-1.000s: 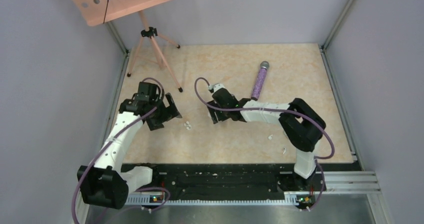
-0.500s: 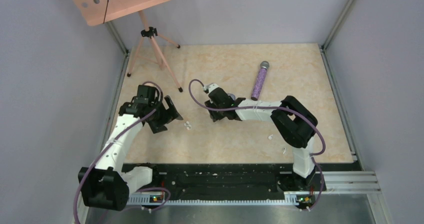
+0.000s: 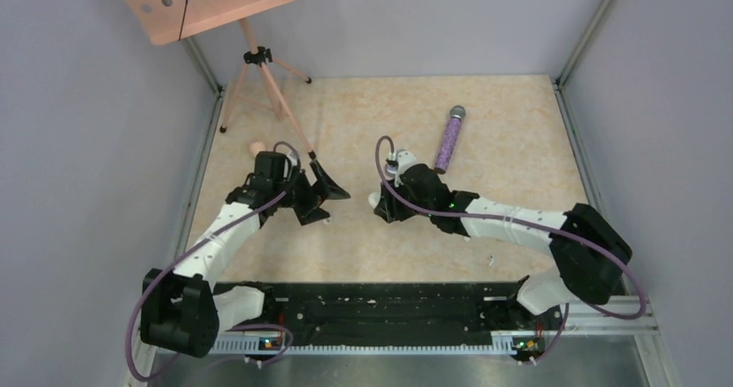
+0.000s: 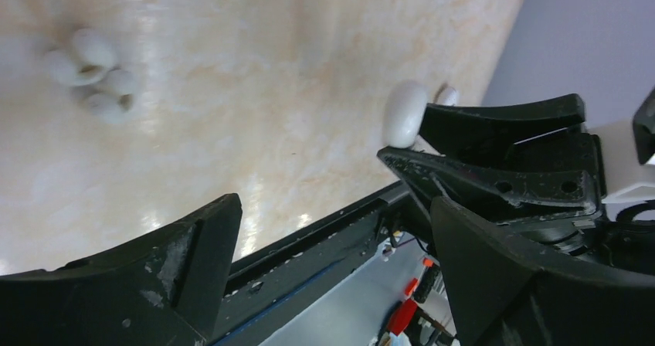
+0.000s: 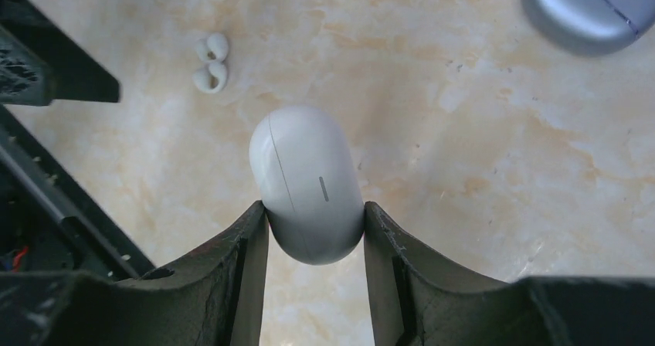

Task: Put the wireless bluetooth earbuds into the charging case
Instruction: Pick up the charging case at the center of the board.

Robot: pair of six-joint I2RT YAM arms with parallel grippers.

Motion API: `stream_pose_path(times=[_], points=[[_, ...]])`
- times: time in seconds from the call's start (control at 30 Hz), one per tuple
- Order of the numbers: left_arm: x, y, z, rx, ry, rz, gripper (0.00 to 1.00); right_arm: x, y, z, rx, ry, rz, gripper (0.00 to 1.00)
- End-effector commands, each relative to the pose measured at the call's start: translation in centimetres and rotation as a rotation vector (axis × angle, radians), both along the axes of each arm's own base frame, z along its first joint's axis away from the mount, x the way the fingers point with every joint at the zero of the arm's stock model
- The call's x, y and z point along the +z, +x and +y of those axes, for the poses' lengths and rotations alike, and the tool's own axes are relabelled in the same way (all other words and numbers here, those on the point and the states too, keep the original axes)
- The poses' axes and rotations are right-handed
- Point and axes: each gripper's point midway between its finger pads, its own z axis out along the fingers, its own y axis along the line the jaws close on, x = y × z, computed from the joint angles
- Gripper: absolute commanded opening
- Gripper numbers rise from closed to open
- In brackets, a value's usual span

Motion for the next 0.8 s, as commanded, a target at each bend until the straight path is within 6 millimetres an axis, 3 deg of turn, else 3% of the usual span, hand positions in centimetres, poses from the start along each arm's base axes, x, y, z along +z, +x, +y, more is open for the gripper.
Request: stream_pose_path(times=[0.0,0.1,0.3,0.63,0.77], points=[[2.7,1.3,-4.2,-0.1,-0.153,-0.133,0.97,3.7,-1.6,1.1,-0.001,0.192,0.009,0.31],[2.9,1.1,-6.1,-0.13,-0.174,-0.147,0.93,4.7,-2.2,0.9,-0.003,0.224,0.008,0.31],[2.6,1.0,-7.9,-0.176,-0.17,-0.135,0.86,5.6,-2.7,0.9,0.003,0.237,0.001,0.31],[2.2,1.3,-9.0,-0.207,-0.167,-0.113,0.71,6.8,-3.0,1.6,0.02,0.247,-0.019,0.31],[2.3,1.1,-9.7,-0.23,-0.19,-0.098,0.6,6.9,-3.0,1.7,0.021,0.242,-0.023,0.31]])
